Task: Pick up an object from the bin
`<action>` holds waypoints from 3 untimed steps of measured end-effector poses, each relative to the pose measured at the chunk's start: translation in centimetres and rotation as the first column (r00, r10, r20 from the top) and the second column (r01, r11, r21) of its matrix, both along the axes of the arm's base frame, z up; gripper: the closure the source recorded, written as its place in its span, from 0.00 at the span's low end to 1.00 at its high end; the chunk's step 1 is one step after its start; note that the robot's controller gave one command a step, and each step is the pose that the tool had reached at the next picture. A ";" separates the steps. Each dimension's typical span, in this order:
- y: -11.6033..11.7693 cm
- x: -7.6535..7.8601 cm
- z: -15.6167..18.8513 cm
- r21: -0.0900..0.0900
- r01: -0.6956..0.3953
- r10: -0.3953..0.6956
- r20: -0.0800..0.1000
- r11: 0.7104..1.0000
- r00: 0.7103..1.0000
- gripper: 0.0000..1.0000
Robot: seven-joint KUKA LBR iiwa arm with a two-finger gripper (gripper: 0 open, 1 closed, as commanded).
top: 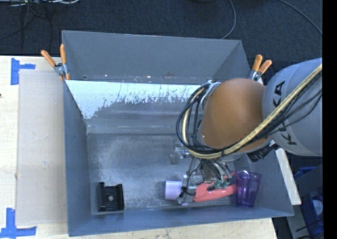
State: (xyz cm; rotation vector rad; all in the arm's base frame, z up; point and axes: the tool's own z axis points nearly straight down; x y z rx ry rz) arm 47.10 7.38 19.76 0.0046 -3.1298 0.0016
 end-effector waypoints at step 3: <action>-2.6 1.1 -10.6 -0.001 0.104 -0.104 0.001 0.995 0.995 0.00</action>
Offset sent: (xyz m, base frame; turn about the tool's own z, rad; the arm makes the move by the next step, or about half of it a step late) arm 0.0105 -0.0308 -0.1276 0.1248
